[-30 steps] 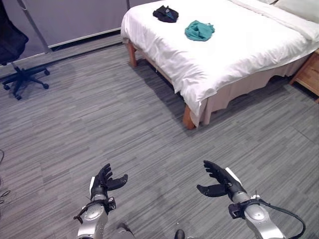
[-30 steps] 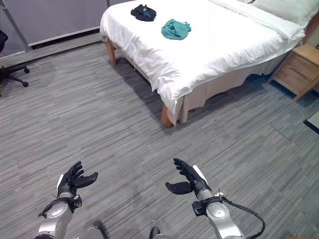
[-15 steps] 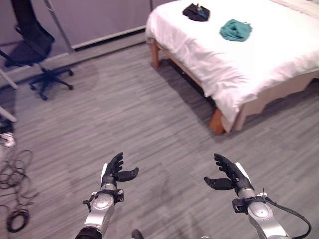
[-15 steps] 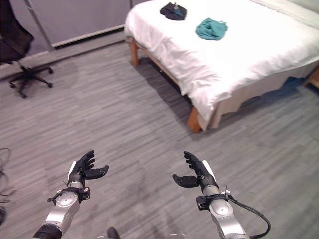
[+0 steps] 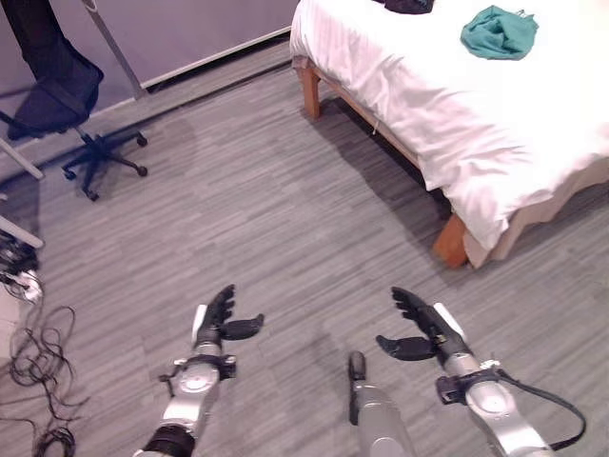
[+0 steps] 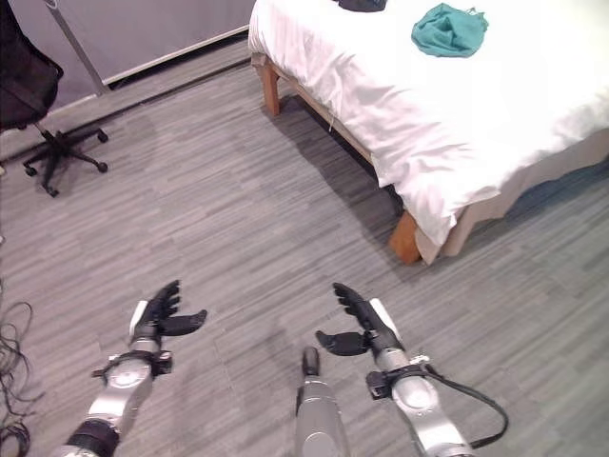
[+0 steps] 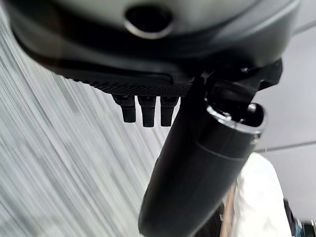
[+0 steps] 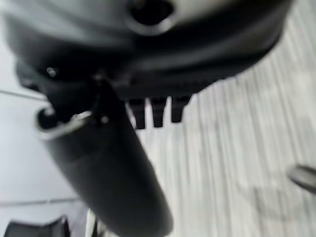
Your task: Pick up bed clothes into laundry basket.
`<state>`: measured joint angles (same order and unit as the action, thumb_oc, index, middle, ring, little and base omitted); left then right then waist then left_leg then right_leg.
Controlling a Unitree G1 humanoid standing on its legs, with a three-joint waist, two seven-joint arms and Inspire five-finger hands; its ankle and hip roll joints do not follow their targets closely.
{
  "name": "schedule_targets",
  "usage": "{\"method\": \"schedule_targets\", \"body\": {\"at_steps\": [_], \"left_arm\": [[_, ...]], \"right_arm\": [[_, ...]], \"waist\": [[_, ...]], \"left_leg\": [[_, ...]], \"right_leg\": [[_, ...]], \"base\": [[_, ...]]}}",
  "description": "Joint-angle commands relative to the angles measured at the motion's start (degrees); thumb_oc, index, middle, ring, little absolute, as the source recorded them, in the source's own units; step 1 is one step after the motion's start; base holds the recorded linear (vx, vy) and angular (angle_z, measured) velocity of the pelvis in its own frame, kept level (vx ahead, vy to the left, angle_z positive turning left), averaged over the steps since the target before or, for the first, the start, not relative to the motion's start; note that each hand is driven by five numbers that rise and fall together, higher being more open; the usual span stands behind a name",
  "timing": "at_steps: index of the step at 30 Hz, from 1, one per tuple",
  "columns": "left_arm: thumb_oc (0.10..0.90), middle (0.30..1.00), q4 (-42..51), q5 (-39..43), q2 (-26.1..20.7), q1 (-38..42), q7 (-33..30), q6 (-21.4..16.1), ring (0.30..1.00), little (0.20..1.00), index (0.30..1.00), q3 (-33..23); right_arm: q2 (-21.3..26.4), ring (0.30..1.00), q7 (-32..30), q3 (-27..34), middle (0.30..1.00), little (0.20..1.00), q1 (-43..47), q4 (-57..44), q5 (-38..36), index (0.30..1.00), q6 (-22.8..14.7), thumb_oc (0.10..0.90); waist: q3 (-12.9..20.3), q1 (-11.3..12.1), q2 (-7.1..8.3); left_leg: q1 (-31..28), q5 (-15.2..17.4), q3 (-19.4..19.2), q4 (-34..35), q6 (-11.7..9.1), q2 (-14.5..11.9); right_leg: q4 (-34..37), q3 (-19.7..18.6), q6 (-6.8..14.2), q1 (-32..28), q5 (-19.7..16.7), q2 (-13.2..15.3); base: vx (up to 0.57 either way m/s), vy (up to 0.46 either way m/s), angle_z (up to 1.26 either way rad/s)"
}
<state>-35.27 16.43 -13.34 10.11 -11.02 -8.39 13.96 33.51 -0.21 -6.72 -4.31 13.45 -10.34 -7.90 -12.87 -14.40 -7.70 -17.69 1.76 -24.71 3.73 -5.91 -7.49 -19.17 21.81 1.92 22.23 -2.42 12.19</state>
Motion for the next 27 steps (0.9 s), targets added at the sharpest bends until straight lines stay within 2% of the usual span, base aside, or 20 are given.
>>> {"method": "schedule_targets", "body": {"at_steps": [1,2,3,4,5,6,7,8,10,12,14,15,17,19,21,22,23,24,25,27], "left_arm": [[0.8,0.9,3.7,0.0,-2.0,4.6,-0.7,-5.7,0.9,0.9,0.9,-2.0],[0.8,0.9,3.7,0.0,-1.9,4.6,-0.6,-5.8,0.9,0.9,0.9,-2.0],[0.8,0.9,4.3,4.5,-0.5,4.4,-1.0,-6.5,0.9,0.9,0.9,-2.2],[0.8,0.9,4.9,6.3,-0.4,4.0,-0.3,-6.7,0.9,0.9,0.9,-2.2],[0.8,0.9,5.6,6.4,-0.5,3.5,0.1,-6.6,0.9,0.9,0.9,-2.0],[0.8,0.9,5.7,6.4,-0.6,3.5,0.1,-6.6,0.9,0.9,0.9,-1.9],[0.8,0.9,5.3,5.2,-0.6,3.3,-0.9,-5.9,0.9,0.9,0.9,-1.4],[0.8,0.9,5.0,5.3,-0.4,3.0,-1.0,-5.6,0.9,0.9,0.9,-1.7],[0.8,0.9,4.3,5.7,-0.4,1.3,-0.7,-5.4,0.9,0.9,0.9,-3.0],[0.8,0.9,4.7,5.6,-1.0,-1.3,-0.6,-5.8,0.9,0.9,0.9,-5.1],[0.8,0.9,4.8,5.7,-1.5,-3.7,-0.8,-6.1,0.9,0.9,0.9,-7.1],[0.8,0.9,5.1,6.2,-1.6,-5.1,-1.4,-6.7,0.9,0.9,0.9,-8.8],[0.8,0.9,5.8,7.3,-2.2,-6.1,-1.5,-7.5,0.9,0.9,0.9,-11.1],[0.8,0.9,5.9,7.6,-3.1,-6.1,-1.6,-8.3,0.9,0.9,0.9,-12.5],[0.8,0.9,5.2,7.5,-3.9,-5.1,-1.5,-8.4,0.9,0.9,0.9,-12.8],[0.8,0.9,5.2,7.5,-4.0,-5.1,-1.5,-8.4,0.9,0.9,0.9,-12.8],[0.8,0.9,5.0,7.4,-4.0,-4.5,-1.6,-8.4,0.9,0.9,0.9,-12.6],[0.8,0.9,4.7,7.0,-3.9,-3.8,-1.6,-8.2,0.9,0.9,0.9,-12.2],[0.8,0.9,4.7,7.0,-3.9,-3.8,-1.6,-8.2,0.9,0.9,0.9,-12.1],[0.8,0.9,4.0,6.5,-4.0,-3.2,-1.7,-7.8,0.9,0.9,0.9,-11.5]], "right_arm": [[0.7,0.9,-0.4,2.9,0.9,0.9,0.3,-8.2,-3.1,0.9,-6.3,0.8],[0.8,0.9,-0.4,3.0,0.9,0.9,0.2,-8.3,-3.2,0.9,-6.3,0.8],[1.9,0.9,-1.2,3.4,0.9,0.9,0.8,-8.3,-3.6,0.9,-6.4,0.8],[2.3,0.9,-1.2,3.7,0.9,0.9,0.7,-8.4,-3.8,0.9,-6.5,0.8],[2.9,0.9,-1.3,4.1,0.9,0.9,0.4,-8.3,-3.6,0.9,-6.5,0.8],[2.8,0.9,-1.3,4.2,0.9,0.9,0.4,-8.3,-3.6,0.9,-6.5,0.8],[3.3,0.9,-2.4,4.7,0.9,0.9,0.4,-8.4,-3.2,0.9,-6.2,0.8],[3.6,0.9,-2.5,4.7,0.9,0.9,0.5,-8.4,-3.0,0.9,-6.1,0.8],[3.5,0.9,-2.2,4.4,0.9,0.9,0.6,-8.6,-2.8,0.9,-6.0,0.8],[3.3,0.9,-1.2,3.7,0.9,0.9,0.2,-8.5,-2.6,0.9,-6.2,0.8],[3.2,0.9,-0.4,3.1,0.9,0.9,-0.4,-8.1,-1.7,0.9,-6.4,0.8],[3.4,0.9,-0.1,2.6,0.9,0.9,-0.5,-7.5,-0.9,0.9,-6.4,0.8],[3.3,0.9,0.3,2.0,0.9,0.9,0.2,-6.6,-1.4,0.9,-6.6,0.8],[3.0,0.9,0.6,1.7,0.9,0.9,1.4,-5.4,-2.3,0.9,-6.8,0.8],[2.8,0.9,0.7,1.9,0.9,0.9,1.6,-4.9,-2.9,0.9,-6.8,0.8],[2.8,0.9,0.7,1.9,0.9,0.9,1.6,-4.9,-2.9,0.9,-6.8,0.8],[2.6,0.9,0.6,2.4,0.9,0.9,1.4,-4.7,-2.9,0.9,-6.7,0.8],[2.2,0.9,0.5,3.3,0.9,0.9,0.7,-4.7,-3.1,0.9,-6.6,0.8],[2.2,0.9,0.5,3.3,0.9,0.9,0.6,-4.8,-3.1,0.9,-6.6,0.8],[1.6,0.9,0.5,4.9,0.9,0.9,-0.7,-5.7,-3.0,0.9,-6.1,0.8]], "waist": [[5.0,-1.9,2.53],[5.0,-2.0,2.39],[4.3,-1.2,2.92],[4.3,-0.6,3.6],[3.8,0.5,4.54],[3.8,0.5,4.44],[3.1,1.9,6.57],[3.0,2.3,6.67],[2.9,3.3,6.99],[2.7,4.5,6.55],[2.6,6.1,5.94],[2.4,7.2,5.5],[2.3,7.8,5.15],[2.4,7.7,5.06],[2.8,7.4,5.18],[2.8,7.6,5.31],[3.1,7.0,5.24],[3.8,6.6,5.28],[3.8,6.7,5.35],[6.0,7.1,5.33]], "left_leg": [[1.8,1.7,2.8,-11.1,-1.1,7.1],[2.0,1.8,2.9,-11.5,-1.3,6.8],[6.9,-5.5,2.2,-28.0,-6.7,1.0],[8.6,-10.1,0.6,-33.3,-8.5,-2.1],[11.1,-13.2,0.0,-38.7,-9.1,-3.7],[11.3,-13.0,0.1,-39.2,-9.1,-4.0],[16.7,-16.0,0.1,-43.7,-9.1,-3.6],[17.9,-14.9,1.6,-41.1,-9.0,-3.6],[20.8,-12.9,4.1,-34.6,-6.6,-3.1],[21.6,-12.7,6.8,-25.5,-4.8,-5.7],[21.2,-14.5,10.6,-16.4,-3.8,-6.7],[21.3,-16.5,15.4,-10.8,-3.9,-7.7],[20.9,-20.3,19.6,-5.4,-4.9,-9.5],[20.5,-23.8,17.7,-3.2,-6.4,-11.7],[20.8,-25.9,13.8,-2.2,-7.3,-13.4],[20.6,-25.9,13.6,-2.0,-7.3,-13.3],[20.9,-26.0,10.4,-1.7,-7.6,-14.0],[20.7,-26.0,4.8,-2.0,-8.0,-14.4],[20.6,-25.9,4.7,-2.0,-8.0,-14.4],[21.3,-23.4,1.5,-4.4,-7.3,-13.0]], "right_leg": [[14.0,-0.9,6.0,-10.6,-4.6,-1.8],[14.2,-0.7,5.9,-10.8,-4.5,-2.0],[14.8,0.2,3.2,-14.7,-2.4,-3.1],[15.9,0.4,1.6,-17.1,-0.6,-3.9],[17.0,0.3,0.3,-19.8,0.7,-4.4],[17.1,0.4,0.1,-19.9,0.7,-4.7],[19.1,-1.0,-1.7,-23.3,1.2,-5.1],[19.6,-2.0,-1.8,-24.5,1.7,-5.9],[20.2,-4.6,-1.3,-26.6,2.3,-6.7],[18.3,-7.9,-0.5,-27.0,3.9,-6.8],[16.3,-11.0,-0.3,-27.0,6.2,-6.8],[14.7,-13.4,0.3,-27.1,7.7,-6.7],[12.3,-17.3,0.6,-26.8,9.6,-6.5],[11.0,-19.1,1.0,-27.1,11.1,-6.1],[9.8,-19.5,1.4,-28.1,12.8,-5.6],[9.6,-19.7,1.5,-28.0,12.9,-5.5],[9.7,-19.5,1.6,-29.1,13.6,-5.4],[10.6,-18.6,1.9,-31.5,13.8,-4.9],[10.7,-18.7,2.0,-31.6,13.8,-4.8],[11.8,-17.1,3.8,-35.8,12.7,-2.3]], "base": [[0.29,-0.252,0.3],[0.4,-0.371,0.27],[0.4,-0.401,0.1],[0.5,-0.501,0.08],[0.23,-0.248,-0.18],[0.26,-0.296,-0.27],[0.29,-0.255,-0.4],[0.44,-0.287,-0.12],[0.43,-0.069,-0.35],[0.42,0.085,-0.82],[0.41,0.179,-1.47],[0.44,0.233,-1.51],[0.42,0.193,-1.34],[0.4,0.153,-1.36],[0.4,0.1,-1.01],[0.37,0.046,-0.26],[0.5,0.058,0.25],[0.5,0.06,0.48],[0.76,0.135,0.58],[0.75,0.185,0.56]]}}
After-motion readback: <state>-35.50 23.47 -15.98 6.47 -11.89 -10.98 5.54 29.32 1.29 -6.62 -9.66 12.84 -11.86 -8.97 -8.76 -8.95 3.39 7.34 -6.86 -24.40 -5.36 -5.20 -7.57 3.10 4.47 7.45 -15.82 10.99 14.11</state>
